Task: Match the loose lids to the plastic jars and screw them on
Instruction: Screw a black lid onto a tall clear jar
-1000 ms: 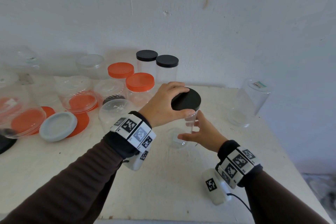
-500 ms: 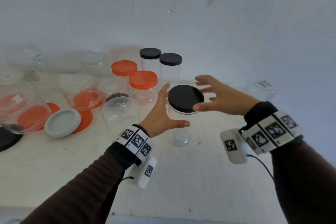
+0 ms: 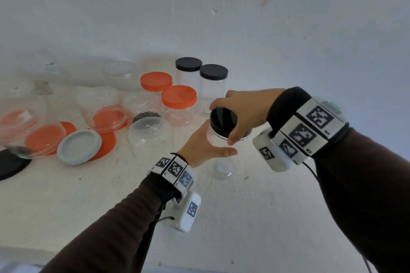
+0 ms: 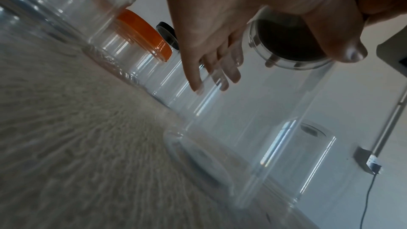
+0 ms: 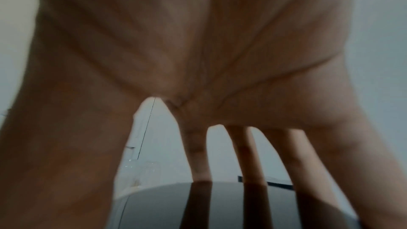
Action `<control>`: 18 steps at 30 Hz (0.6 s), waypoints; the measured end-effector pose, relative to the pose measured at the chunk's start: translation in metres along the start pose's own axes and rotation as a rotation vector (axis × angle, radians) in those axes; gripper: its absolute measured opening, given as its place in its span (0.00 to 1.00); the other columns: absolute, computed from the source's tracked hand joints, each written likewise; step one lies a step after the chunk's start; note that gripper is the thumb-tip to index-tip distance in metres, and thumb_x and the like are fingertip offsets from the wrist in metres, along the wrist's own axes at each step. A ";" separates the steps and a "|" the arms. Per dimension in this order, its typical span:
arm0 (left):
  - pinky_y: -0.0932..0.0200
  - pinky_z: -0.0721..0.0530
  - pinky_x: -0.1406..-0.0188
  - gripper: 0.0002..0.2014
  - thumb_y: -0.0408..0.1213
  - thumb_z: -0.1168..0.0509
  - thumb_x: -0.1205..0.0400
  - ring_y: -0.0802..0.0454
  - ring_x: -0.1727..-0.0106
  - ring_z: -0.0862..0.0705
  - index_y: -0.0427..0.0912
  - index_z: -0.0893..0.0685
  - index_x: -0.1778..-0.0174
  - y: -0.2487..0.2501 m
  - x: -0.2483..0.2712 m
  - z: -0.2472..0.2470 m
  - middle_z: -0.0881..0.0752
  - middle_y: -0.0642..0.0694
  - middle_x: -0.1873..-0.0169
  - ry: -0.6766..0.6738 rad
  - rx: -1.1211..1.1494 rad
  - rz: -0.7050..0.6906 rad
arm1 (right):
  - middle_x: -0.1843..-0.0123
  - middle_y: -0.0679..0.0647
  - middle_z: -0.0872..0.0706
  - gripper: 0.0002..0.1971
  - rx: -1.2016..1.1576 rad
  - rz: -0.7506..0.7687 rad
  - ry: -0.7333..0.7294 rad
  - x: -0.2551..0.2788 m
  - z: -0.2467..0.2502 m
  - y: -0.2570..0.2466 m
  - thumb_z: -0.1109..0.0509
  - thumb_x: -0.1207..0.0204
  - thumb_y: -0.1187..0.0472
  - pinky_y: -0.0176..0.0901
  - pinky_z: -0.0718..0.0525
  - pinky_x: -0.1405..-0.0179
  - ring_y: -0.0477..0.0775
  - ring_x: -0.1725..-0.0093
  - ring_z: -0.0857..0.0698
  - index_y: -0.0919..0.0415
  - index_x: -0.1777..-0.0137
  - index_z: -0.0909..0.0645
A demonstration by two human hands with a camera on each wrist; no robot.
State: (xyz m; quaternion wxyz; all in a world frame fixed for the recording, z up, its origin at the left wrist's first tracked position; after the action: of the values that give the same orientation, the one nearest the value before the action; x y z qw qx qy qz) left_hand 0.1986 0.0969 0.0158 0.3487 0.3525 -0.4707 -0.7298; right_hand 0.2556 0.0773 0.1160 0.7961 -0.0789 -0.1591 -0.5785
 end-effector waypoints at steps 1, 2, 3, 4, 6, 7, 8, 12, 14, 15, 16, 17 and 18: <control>0.59 0.27 0.34 0.47 0.58 0.25 0.45 0.60 0.34 0.24 0.49 0.31 0.29 0.000 0.000 0.000 0.21 0.53 0.36 -0.003 0.000 0.001 | 0.32 0.53 0.31 0.42 0.011 0.002 -0.006 -0.001 0.000 -0.001 0.22 0.34 0.46 0.48 0.21 0.40 0.56 0.37 0.25 0.47 0.23 0.41; 0.59 0.27 0.33 0.48 0.58 0.25 0.45 0.60 0.34 0.24 0.49 0.31 0.29 -0.001 0.000 0.000 0.21 0.53 0.36 -0.005 -0.001 0.004 | 0.33 0.52 0.30 0.41 0.014 0.007 -0.011 -0.002 0.001 -0.001 0.22 0.34 0.48 0.47 0.21 0.42 0.56 0.38 0.25 0.47 0.24 0.40; 0.58 0.28 0.33 0.48 0.59 0.25 0.45 0.60 0.34 0.25 0.49 0.31 0.28 -0.002 -0.001 0.000 0.21 0.53 0.36 -0.006 -0.002 0.005 | 0.34 0.51 0.30 0.41 0.008 0.016 -0.016 -0.002 0.002 -0.001 0.21 0.35 0.49 0.47 0.21 0.43 0.56 0.39 0.25 0.46 0.25 0.39; 0.58 0.28 0.32 0.48 0.59 0.25 0.45 0.60 0.33 0.25 0.49 0.32 0.28 -0.002 -0.001 0.000 0.21 0.53 0.36 -0.007 -0.003 0.008 | 0.35 0.50 0.31 0.40 -0.002 0.029 -0.023 -0.003 0.002 0.000 0.21 0.35 0.50 0.47 0.20 0.43 0.56 0.39 0.25 0.44 0.27 0.39; 0.57 0.27 0.32 0.48 0.58 0.24 0.44 0.59 0.33 0.25 0.50 0.32 0.28 -0.002 -0.001 0.000 0.21 0.53 0.35 -0.009 0.000 0.009 | 0.36 0.48 0.32 0.39 -0.024 0.060 -0.039 -0.003 0.001 0.000 0.20 0.36 0.53 0.50 0.19 0.42 0.56 0.39 0.25 0.42 0.28 0.38; 0.57 0.27 0.32 0.47 0.58 0.24 0.44 0.60 0.33 0.25 0.50 0.32 0.28 -0.002 -0.001 0.000 0.21 0.54 0.35 -0.010 0.002 0.005 | 0.36 0.47 0.33 0.39 -0.033 0.076 -0.047 -0.002 0.001 0.000 0.20 0.36 0.54 0.52 0.18 0.41 0.56 0.39 0.25 0.41 0.29 0.38; 0.60 0.27 0.32 0.46 0.58 0.25 0.44 0.61 0.33 0.25 0.51 0.32 0.29 -0.001 -0.001 0.000 0.21 0.54 0.36 -0.012 0.003 0.000 | 0.36 0.47 0.33 0.39 -0.041 0.095 -0.054 -0.002 0.000 -0.001 0.20 0.36 0.56 0.52 0.18 0.42 0.56 0.39 0.25 0.41 0.30 0.37; 0.68 0.29 0.37 0.43 0.57 0.25 0.44 0.64 0.34 0.25 0.56 0.32 0.31 0.002 -0.001 0.000 0.21 0.57 0.37 -0.017 0.009 -0.006 | 0.35 0.46 0.34 0.38 -0.067 0.170 -0.067 -0.002 0.000 -0.003 0.20 0.37 0.60 0.50 0.17 0.43 0.55 0.39 0.26 0.41 0.31 0.35; 0.69 0.28 0.38 0.41 0.57 0.25 0.43 0.65 0.35 0.25 0.59 0.31 0.34 0.001 -0.001 0.000 0.21 0.59 0.38 -0.018 0.007 -0.002 | 0.34 0.46 0.34 0.38 -0.079 0.195 -0.064 -0.002 0.000 -0.003 0.20 0.37 0.61 0.46 0.18 0.44 0.53 0.39 0.27 0.42 0.31 0.35; 0.70 0.28 0.39 0.40 0.57 0.25 0.43 0.66 0.35 0.25 0.60 0.31 0.35 0.001 -0.001 -0.001 0.21 0.60 0.39 -0.020 0.008 -0.001 | 0.34 0.46 0.34 0.38 -0.085 0.206 -0.058 -0.002 0.000 -0.003 0.20 0.37 0.61 0.44 0.19 0.45 0.53 0.39 0.27 0.43 0.31 0.35; 0.71 0.28 0.40 0.39 0.57 0.25 0.43 0.67 0.36 0.25 0.61 0.31 0.36 0.002 -0.001 0.000 0.21 0.60 0.39 -0.020 0.008 -0.001 | 0.34 0.46 0.33 0.38 -0.088 0.215 -0.050 -0.002 0.000 -0.003 0.20 0.37 0.61 0.43 0.20 0.45 0.53 0.39 0.28 0.43 0.30 0.35; 0.71 0.28 0.40 0.39 0.57 0.25 0.43 0.67 0.36 0.24 0.61 0.31 0.36 0.002 -0.001 0.000 0.20 0.60 0.39 -0.019 0.011 -0.002 | 0.34 0.46 0.33 0.38 -0.091 0.221 -0.044 -0.002 0.000 -0.003 0.20 0.37 0.61 0.42 0.21 0.45 0.52 0.39 0.28 0.43 0.30 0.35; 0.71 0.28 0.40 0.40 0.57 0.25 0.44 0.67 0.36 0.24 0.60 0.31 0.35 0.002 -0.001 0.000 0.20 0.60 0.40 -0.017 0.014 -0.004 | 0.35 0.46 0.33 0.37 -0.093 0.227 -0.040 -0.003 0.000 -0.003 0.20 0.37 0.61 0.42 0.21 0.46 0.52 0.39 0.28 0.44 0.31 0.34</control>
State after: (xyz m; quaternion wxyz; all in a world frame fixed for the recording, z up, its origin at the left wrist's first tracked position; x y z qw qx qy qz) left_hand 0.1995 0.0973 0.0177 0.3409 0.3495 -0.4780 -0.7302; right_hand 0.2519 0.0787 0.1154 0.8486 -0.1450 -0.1379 -0.4898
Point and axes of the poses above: each hand's wrist, its own x-axis away from the middle knuckle, its own z-axis out of the back of the hand, y = z × x, the point moved 8 cm from there along -x, towards the middle knuckle
